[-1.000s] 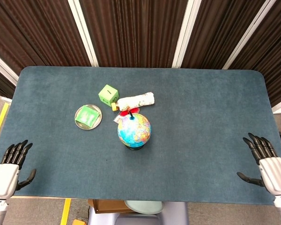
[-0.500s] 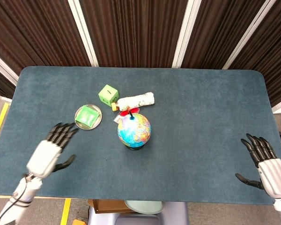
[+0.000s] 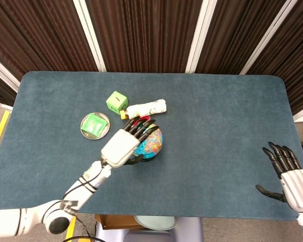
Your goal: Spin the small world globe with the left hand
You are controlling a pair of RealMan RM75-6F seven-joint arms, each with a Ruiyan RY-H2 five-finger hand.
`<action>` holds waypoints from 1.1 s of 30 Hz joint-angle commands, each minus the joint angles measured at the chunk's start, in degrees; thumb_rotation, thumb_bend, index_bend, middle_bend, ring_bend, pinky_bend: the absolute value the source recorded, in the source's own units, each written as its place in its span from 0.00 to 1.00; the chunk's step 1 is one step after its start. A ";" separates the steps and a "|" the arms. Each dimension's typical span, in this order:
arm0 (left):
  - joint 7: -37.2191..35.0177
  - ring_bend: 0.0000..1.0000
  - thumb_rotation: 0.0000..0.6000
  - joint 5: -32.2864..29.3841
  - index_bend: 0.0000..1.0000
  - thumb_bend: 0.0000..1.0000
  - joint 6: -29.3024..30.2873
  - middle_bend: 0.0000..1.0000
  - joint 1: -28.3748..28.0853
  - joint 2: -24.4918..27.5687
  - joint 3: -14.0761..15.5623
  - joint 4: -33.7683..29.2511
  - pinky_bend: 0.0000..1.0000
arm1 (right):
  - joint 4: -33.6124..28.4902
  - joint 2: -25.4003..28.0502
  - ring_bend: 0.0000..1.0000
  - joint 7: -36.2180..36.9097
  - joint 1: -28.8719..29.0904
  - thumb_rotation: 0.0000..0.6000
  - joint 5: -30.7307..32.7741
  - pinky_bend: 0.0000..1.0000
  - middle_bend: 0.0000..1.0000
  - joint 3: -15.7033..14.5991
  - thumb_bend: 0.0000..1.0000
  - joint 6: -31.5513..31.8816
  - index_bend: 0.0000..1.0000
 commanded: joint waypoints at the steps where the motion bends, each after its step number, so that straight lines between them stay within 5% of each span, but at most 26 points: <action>1: 7.31 0.00 1.00 -8.80 0.00 0.30 -0.54 0.00 -6.18 -5.49 -2.50 3.44 0.00 | 0.46 -0.08 0.00 0.59 0.19 1.00 0.38 0.00 0.07 0.08 0.16 -0.40 0.00; 15: 18.94 0.00 1.00 -20.73 0.00 0.29 5.81 0.00 -14.23 -9.31 -1.70 7.11 0.00 | 2.57 -0.32 0.00 3.28 0.36 1.00 1.73 0.00 0.07 0.29 0.16 -0.96 0.00; 25: 22.78 0.00 1.00 -21.67 0.00 0.30 10.76 0.00 -12.34 -4.02 3.66 1.74 0.00 | 3.10 -0.52 0.00 3.79 0.87 1.00 1.21 0.00 0.07 0.26 0.16 -1.25 0.00; 33: 18.79 0.00 1.00 -17.80 0.00 0.30 14.20 0.00 -6.73 2.37 8.68 -3.14 0.00 | 3.05 -0.82 0.00 3.71 1.35 1.00 0.54 0.00 0.07 0.17 0.16 -1.49 0.00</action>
